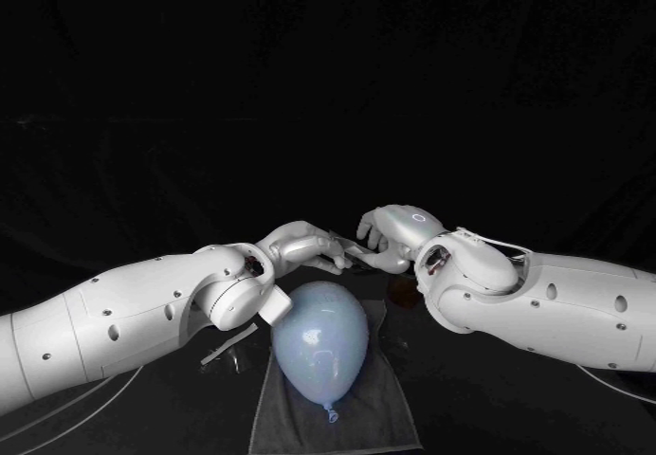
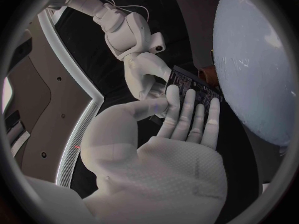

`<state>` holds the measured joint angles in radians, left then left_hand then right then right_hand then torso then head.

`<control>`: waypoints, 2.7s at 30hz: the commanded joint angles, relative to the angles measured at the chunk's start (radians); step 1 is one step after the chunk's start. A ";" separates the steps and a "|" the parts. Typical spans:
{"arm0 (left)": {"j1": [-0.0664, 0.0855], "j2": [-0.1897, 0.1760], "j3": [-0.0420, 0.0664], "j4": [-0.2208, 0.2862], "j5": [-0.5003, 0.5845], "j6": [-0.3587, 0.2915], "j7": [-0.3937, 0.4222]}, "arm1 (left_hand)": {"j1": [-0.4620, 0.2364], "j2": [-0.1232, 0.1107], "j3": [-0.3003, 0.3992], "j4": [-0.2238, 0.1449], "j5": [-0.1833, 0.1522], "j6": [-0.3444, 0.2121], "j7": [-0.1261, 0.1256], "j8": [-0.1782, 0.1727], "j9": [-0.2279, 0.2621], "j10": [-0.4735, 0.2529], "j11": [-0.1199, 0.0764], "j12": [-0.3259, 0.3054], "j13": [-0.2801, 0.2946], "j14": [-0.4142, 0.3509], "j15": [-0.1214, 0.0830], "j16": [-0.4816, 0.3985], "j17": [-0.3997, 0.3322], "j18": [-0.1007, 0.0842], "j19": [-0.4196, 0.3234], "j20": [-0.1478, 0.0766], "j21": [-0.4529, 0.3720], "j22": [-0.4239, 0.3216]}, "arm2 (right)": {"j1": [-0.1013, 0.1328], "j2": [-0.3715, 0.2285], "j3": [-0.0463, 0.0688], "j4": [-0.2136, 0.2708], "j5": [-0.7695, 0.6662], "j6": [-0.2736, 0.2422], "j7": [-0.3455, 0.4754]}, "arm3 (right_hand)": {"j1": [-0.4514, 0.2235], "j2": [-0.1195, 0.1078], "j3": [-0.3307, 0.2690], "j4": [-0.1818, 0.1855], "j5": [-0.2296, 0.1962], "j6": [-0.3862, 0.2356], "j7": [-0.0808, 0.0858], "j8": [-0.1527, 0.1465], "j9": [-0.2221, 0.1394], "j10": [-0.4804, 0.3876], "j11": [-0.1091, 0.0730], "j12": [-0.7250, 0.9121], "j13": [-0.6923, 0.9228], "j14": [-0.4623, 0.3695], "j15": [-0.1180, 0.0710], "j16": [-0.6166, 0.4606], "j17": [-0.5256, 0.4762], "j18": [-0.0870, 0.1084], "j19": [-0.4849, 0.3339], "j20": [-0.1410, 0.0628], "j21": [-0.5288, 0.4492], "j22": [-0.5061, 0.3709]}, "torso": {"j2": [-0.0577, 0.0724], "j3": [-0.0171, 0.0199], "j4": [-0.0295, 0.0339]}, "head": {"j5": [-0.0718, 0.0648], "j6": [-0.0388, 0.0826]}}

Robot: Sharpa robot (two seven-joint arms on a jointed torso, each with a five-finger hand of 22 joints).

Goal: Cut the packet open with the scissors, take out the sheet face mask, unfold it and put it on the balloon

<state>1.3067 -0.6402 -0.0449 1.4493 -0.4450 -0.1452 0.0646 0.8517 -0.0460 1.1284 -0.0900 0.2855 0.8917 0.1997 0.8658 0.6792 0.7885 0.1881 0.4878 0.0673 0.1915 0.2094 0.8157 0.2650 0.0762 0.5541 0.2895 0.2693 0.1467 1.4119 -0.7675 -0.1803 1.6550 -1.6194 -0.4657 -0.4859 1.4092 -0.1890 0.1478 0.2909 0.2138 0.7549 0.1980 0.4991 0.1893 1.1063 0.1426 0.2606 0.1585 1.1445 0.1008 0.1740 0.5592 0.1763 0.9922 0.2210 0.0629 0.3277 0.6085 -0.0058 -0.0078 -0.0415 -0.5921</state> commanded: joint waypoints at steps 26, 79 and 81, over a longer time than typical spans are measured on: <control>0.002 0.010 0.002 0.008 -0.001 0.027 0.010 | -0.016 0.025 0.019 -0.040 0.048 0.008 -0.003 0.036 -0.005 -0.001 -0.001 0.001 -0.003 0.009 0.001 -0.009 -0.025 -0.008 0.015 0.001 -0.018 -0.012 | -0.015 0.085 -0.001 -0.089 -0.026 0.073 -0.043 | 0.007 0.007 0.074 0.000 -0.044 0.082 -0.048 0.142 0.007 0.128 -0.060 0.063 0.007 0.112 -0.054 0.029 0.038 0.010 0.100 -0.045 0.034 -0.072 | 0.000 -0.0003 0.0001 | -0.017 0.001; 0.002 0.011 0.002 -0.022 0.042 -0.001 0.019 | 0.156 -0.037 -0.286 0.013 0.026 -0.144 0.037 -0.108 -0.124 -0.064 0.031 -0.010 -0.001 0.015 0.018 0.000 -0.082 -0.010 0.054 0.001 -0.065 -0.049 | 0.001 -0.024 0.006 0.044 -0.019 -0.093 -0.024 | 0.006 0.047 0.602 -0.387 -0.164 0.147 -0.059 0.196 -0.057 0.235 -0.085 0.006 0.053 0.243 -0.106 -0.042 0.087 -0.014 -0.036 -0.150 0.429 0.325 | 0.000 -0.0001 0.0001 | -0.012 0.005; 0.002 0.012 0.002 -0.039 0.047 0.005 0.025 | 0.200 -0.089 -0.416 0.049 0.021 -0.148 0.039 -0.169 -0.175 -0.077 0.034 -0.006 0.000 0.019 0.017 0.002 -0.091 -0.010 0.063 0.001 -0.077 -0.058 | 0.002 -0.029 0.009 0.035 0.005 -0.117 -0.011 | 0.005 0.047 0.604 -0.390 -0.165 0.148 -0.060 0.197 -0.057 0.237 -0.085 0.006 0.053 0.244 -0.106 -0.042 0.087 -0.013 -0.038 -0.151 0.433 0.330 | 0.000 -0.0002 0.0004 | -0.012 0.016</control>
<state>1.3075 -0.6291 -0.0444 1.4220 -0.4297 -0.1348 0.0656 1.0508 -0.1016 0.7523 -0.0523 0.3120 0.7476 0.1962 0.7180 0.5219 0.7178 0.2222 0.4810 0.0656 0.2058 0.2237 0.8119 0.1773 0.0762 0.6091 0.2895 0.1956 0.0915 1.4114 -0.7936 -0.1738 1.6962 -1.6626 -0.5063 -0.5216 1.4158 -0.1468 0.6290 0.0208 0.0495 0.8964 0.1399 0.6967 0.1335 1.3056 0.0885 0.2697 0.2124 1.3748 0.0018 0.1377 0.6455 0.1488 0.9600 0.0700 0.4931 0.6550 0.6085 -0.0058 -0.0072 -0.0519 -0.5873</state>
